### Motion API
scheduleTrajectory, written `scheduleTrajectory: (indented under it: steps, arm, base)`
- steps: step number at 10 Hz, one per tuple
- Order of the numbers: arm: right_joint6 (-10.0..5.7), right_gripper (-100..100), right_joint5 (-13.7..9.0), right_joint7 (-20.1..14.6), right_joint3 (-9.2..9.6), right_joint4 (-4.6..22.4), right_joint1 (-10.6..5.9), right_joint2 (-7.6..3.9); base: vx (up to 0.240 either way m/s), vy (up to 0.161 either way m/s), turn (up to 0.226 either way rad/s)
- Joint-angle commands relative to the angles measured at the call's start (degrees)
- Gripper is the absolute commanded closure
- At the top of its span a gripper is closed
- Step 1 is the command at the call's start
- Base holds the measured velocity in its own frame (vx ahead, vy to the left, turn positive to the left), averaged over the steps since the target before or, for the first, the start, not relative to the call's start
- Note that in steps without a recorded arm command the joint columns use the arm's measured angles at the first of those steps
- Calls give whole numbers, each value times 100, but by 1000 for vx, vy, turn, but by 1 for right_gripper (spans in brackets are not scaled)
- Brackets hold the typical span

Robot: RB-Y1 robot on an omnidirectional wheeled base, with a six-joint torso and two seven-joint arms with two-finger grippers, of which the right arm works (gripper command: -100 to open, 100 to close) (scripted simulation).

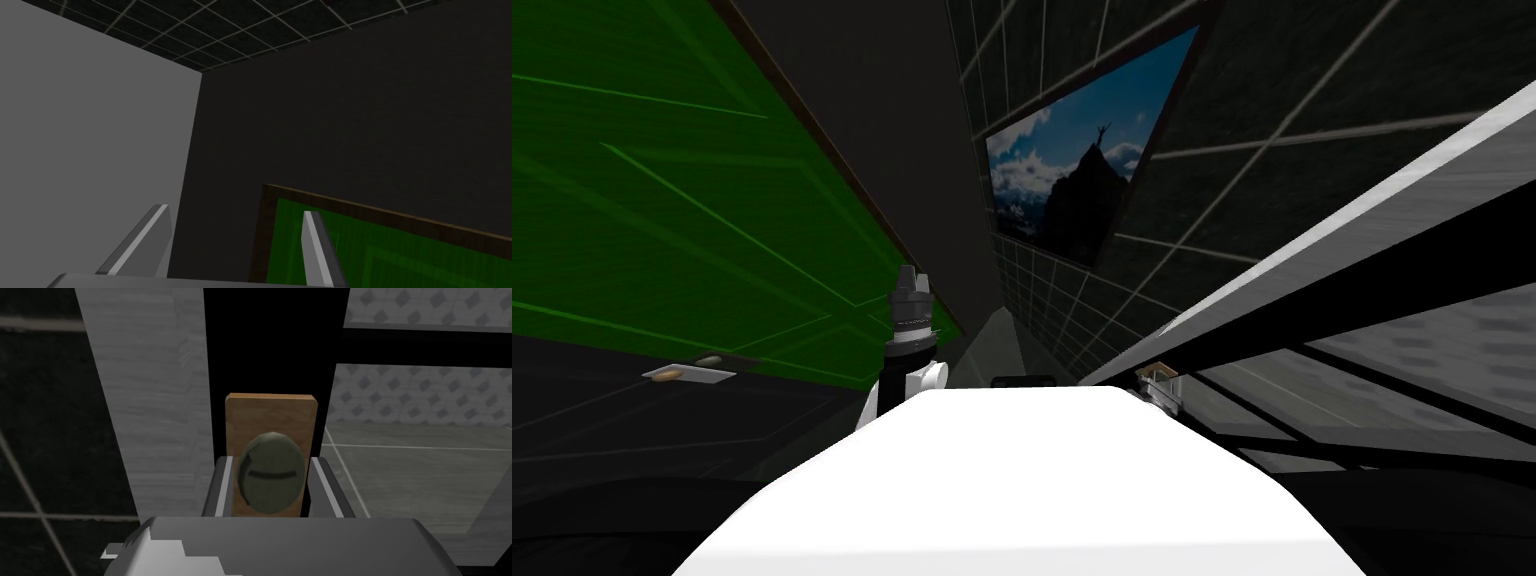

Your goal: Pull the door open

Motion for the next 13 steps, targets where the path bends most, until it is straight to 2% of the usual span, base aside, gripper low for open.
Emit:
scheduleTrajectory:
  steps: [1,4,9,10,11,13]
  arm:
    - [47,100,89,-81,149,-11,-24,-25]
    - [23,100,248,-300,357,69,-68,-168]
    - [-38,100,538,-718,742,195,-142,-420]
    - [-44,100,491,-642,669,176,-125,-396]
    - [-84,100,594,-713,816,128,-82,-425]
    - [-130,100,692,-779,954,77,-34,-465]
  base:
    - [-105,143,-44]
    - [-152,102,-21]
    - [-182,13,8]
    - [-88,-5,20]
    - [-181,9,64]
    - [-262,6,72]
